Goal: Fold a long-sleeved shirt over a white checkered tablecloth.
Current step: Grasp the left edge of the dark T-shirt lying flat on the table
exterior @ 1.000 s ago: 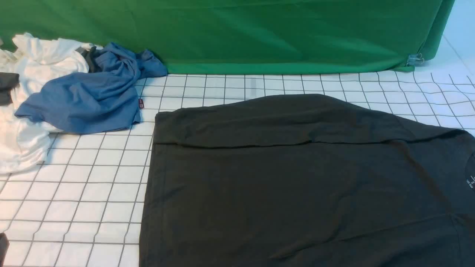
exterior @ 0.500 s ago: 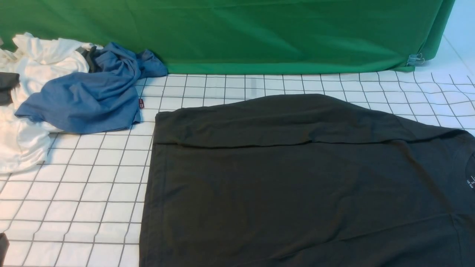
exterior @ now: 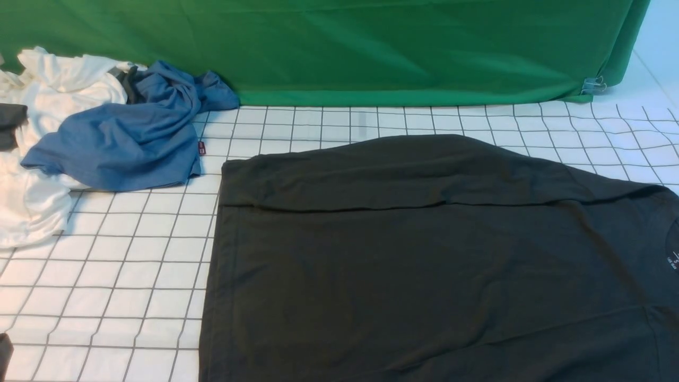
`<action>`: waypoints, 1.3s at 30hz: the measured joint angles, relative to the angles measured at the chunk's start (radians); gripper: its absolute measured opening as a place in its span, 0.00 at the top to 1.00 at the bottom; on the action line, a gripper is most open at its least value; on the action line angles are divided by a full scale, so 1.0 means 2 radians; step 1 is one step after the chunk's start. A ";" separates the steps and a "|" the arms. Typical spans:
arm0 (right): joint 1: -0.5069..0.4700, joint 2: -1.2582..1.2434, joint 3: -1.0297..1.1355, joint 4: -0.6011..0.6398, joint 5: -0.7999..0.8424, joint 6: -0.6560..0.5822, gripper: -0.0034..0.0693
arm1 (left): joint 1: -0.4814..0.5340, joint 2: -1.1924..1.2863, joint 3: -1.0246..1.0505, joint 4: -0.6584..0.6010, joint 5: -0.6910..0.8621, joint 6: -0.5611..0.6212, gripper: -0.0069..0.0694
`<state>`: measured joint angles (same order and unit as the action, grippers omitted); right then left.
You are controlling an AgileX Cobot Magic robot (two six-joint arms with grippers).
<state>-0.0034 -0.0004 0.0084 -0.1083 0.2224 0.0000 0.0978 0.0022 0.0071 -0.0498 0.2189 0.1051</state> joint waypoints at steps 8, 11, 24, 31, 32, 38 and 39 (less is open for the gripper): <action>0.000 0.000 0.000 0.000 0.000 0.007 0.62 | 0.000 0.000 0.000 0.000 0.000 0.000 0.95; 0.000 0.000 0.000 0.000 0.000 0.024 0.62 | 0.000 0.000 0.000 0.000 0.000 0.000 0.95; 0.000 0.000 0.000 0.141 -0.017 0.259 0.62 | 0.000 0.000 0.000 -0.352 -0.051 -0.220 0.95; 0.000 0.000 0.000 0.203 -0.024 0.416 0.62 | 0.000 0.000 0.000 -0.338 -0.063 -0.265 0.95; 0.000 0.000 0.000 0.203 -0.025 0.411 0.62 | 0.000 0.000 0.000 -0.339 -0.067 -0.285 0.95; 0.000 0.000 0.000 0.205 -0.042 0.388 0.62 | 0.000 0.000 -0.011 -0.318 -0.077 -0.291 0.95; 0.001 0.000 0.000 0.205 -0.059 0.361 0.62 | 0.000 -0.001 -0.045 -0.289 -0.054 -0.252 0.95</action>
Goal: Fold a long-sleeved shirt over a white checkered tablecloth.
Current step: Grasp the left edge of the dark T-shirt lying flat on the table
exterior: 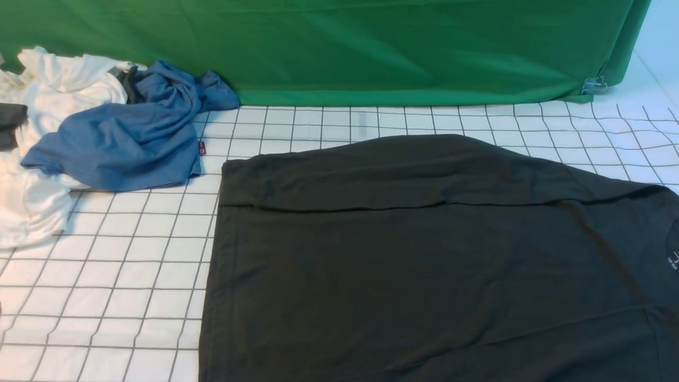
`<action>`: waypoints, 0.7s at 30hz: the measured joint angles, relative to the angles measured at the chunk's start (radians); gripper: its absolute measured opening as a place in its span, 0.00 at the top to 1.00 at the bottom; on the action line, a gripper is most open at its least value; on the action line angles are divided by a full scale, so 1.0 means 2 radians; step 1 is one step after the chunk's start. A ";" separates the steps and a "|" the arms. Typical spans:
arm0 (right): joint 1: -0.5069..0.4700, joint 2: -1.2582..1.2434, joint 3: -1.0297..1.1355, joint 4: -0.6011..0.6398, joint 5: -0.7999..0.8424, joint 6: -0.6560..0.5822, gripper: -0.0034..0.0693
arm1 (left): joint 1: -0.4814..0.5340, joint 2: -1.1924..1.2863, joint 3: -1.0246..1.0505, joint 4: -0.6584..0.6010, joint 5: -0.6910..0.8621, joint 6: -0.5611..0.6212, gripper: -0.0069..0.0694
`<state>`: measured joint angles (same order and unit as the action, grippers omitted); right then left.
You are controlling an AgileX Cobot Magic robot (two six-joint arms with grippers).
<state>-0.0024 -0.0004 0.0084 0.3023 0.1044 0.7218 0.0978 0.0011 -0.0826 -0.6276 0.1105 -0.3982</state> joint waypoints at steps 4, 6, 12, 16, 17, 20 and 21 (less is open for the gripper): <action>0.006 0.017 -0.039 0.000 0.007 -0.116 0.71 | 0.000 0.028 -0.101 0.074 0.071 0.080 0.95; 0.011 0.052 -0.088 0.000 0.019 -0.205 0.79 | 0.000 0.079 -0.161 0.122 0.126 0.111 0.95; 0.018 0.244 -0.274 0.000 0.106 -0.443 0.94 | 0.000 0.293 -0.371 0.211 0.365 0.252 0.95; 0.024 0.360 -0.403 0.000 0.255 -0.540 0.94 | -0.027 0.408 -0.484 0.219 0.495 0.343 0.95; 0.030 0.382 -0.427 0.000 0.290 -0.550 0.94 | -0.048 0.429 -0.500 0.221 0.513 0.355 0.95; 0.068 0.425 -0.466 0.000 0.369 -0.564 0.94 | -0.132 0.482 -0.515 0.228 0.540 0.373 0.95; 0.071 0.425 -0.467 0.000 0.369 -0.565 0.94 | -0.132 0.485 -0.515 0.230 0.540 0.373 0.95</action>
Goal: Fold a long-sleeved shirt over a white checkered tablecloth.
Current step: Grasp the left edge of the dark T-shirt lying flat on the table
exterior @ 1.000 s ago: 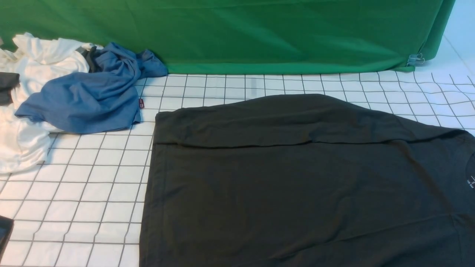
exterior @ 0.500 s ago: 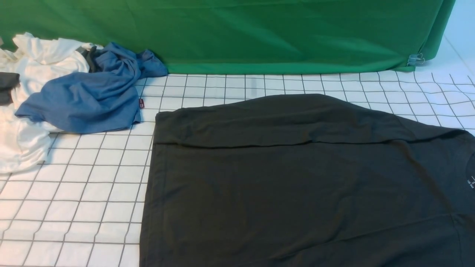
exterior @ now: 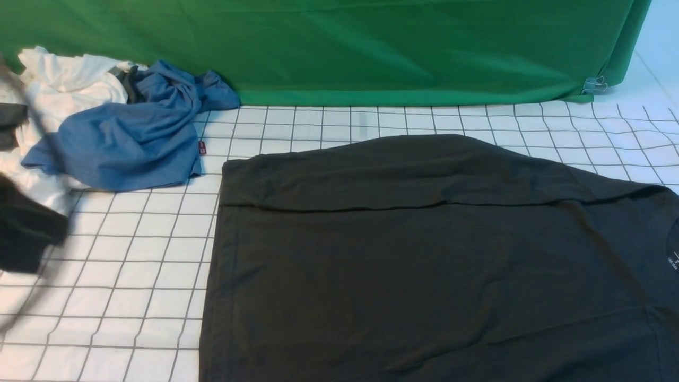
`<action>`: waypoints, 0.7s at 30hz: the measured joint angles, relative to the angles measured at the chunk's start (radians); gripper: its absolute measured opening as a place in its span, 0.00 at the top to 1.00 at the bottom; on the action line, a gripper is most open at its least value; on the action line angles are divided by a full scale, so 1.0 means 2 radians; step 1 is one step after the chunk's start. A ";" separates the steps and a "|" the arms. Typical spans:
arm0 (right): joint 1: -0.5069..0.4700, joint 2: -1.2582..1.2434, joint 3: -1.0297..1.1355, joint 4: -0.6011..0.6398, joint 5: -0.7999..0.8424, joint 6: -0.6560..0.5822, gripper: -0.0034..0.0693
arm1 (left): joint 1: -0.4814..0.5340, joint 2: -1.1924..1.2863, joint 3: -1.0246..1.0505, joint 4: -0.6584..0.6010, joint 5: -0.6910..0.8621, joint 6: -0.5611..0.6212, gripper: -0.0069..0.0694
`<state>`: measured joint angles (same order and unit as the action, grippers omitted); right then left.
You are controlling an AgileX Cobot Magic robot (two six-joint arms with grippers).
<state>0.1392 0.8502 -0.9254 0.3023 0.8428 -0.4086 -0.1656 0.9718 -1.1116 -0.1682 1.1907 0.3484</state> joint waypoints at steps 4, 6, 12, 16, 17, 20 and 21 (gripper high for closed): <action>0.069 0.012 -0.007 -0.009 0.073 -0.008 0.94 | -0.123 0.080 0.009 0.026 0.011 0.003 0.90; 0.087 0.012 -0.007 -0.018 0.101 -0.009 0.94 | -0.157 0.116 0.019 0.032 0.010 0.008 0.85; 0.096 0.009 -0.008 -0.060 0.122 -0.008 0.93 | -0.207 0.180 0.093 0.028 -0.043 0.020 0.54; 0.096 0.008 -0.008 -0.070 0.103 -0.006 0.93 | -0.210 0.180 0.160 0.030 -0.107 0.020 0.38; 0.097 0.008 -0.008 -0.071 0.094 -0.006 0.93 | -0.210 0.180 0.179 0.031 -0.130 0.020 0.35; 0.097 0.007 -0.010 -0.072 0.069 -0.006 0.93 | -0.210 0.181 0.226 0.032 -0.203 0.020 0.32; 0.097 0.007 -0.011 -0.072 0.067 -0.006 0.93 | -0.210 0.181 0.228 0.032 -0.212 0.020 0.32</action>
<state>0.3341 0.8641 -0.9468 0.1586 0.9777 -0.4199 -0.5863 1.3334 -0.6564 -0.1045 0.7673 0.3888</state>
